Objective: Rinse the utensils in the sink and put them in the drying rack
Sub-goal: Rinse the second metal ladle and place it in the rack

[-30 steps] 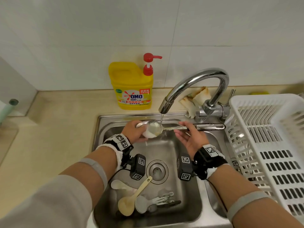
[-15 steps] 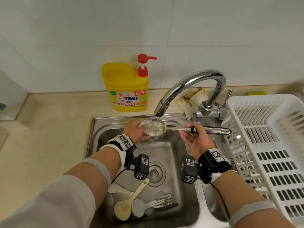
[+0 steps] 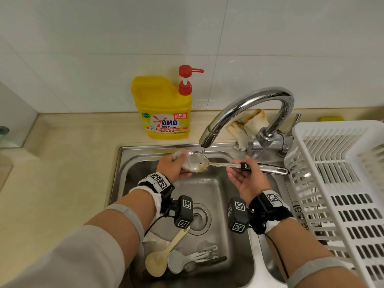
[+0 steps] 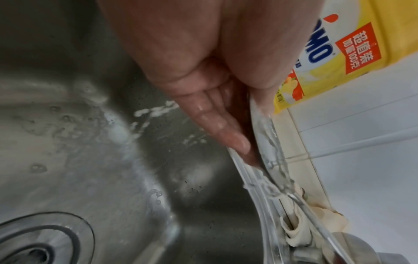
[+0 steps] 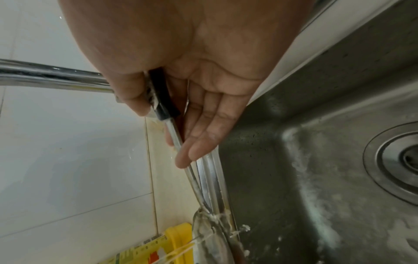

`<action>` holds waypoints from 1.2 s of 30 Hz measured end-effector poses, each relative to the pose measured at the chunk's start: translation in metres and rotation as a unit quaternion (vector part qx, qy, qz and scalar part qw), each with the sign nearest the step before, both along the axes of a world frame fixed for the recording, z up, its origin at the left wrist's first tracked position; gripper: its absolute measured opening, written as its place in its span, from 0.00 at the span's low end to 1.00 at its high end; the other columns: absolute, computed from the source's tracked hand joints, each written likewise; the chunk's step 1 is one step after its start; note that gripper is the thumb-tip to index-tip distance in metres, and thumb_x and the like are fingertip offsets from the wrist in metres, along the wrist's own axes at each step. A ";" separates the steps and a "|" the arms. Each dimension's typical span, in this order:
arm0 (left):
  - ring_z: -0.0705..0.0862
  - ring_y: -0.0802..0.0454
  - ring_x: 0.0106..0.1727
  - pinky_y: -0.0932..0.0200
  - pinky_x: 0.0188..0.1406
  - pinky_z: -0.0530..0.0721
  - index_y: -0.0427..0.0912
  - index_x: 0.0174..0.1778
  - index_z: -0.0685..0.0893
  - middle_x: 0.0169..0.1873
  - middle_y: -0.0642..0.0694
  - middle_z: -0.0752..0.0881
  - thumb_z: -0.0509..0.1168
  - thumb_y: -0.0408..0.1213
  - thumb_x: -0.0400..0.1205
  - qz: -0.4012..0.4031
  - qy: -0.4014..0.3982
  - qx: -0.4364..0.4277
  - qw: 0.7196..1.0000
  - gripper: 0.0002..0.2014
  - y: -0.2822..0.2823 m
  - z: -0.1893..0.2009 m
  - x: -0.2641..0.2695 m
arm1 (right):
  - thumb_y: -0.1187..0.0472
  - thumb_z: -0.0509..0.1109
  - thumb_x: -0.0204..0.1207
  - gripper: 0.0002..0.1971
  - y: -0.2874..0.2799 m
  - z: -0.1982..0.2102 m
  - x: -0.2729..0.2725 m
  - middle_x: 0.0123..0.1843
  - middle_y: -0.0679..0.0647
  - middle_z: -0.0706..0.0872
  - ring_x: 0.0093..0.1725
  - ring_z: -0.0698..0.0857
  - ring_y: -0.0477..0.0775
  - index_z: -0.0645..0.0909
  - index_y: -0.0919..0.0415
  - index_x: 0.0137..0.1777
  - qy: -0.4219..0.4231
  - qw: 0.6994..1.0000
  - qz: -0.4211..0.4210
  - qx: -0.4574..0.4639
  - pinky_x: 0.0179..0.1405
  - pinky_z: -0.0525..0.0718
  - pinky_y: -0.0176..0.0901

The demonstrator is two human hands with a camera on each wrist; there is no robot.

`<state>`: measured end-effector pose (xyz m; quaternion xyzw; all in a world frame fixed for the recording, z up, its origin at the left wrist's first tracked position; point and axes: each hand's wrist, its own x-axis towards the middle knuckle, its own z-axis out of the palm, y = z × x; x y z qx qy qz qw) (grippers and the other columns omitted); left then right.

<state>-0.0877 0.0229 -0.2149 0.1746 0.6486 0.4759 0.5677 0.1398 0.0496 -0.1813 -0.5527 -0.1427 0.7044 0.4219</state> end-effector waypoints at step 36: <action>0.90 0.39 0.58 0.51 0.45 0.92 0.34 0.66 0.82 0.58 0.33 0.90 0.74 0.30 0.79 0.053 -0.200 0.005 0.978 0.19 -0.010 -0.003 0.021 | 0.55 0.69 0.83 0.14 -0.005 0.001 0.003 0.40 0.64 0.91 0.41 0.93 0.57 0.85 0.67 0.45 0.021 0.999 -0.031 -0.002 0.43 0.93 0.45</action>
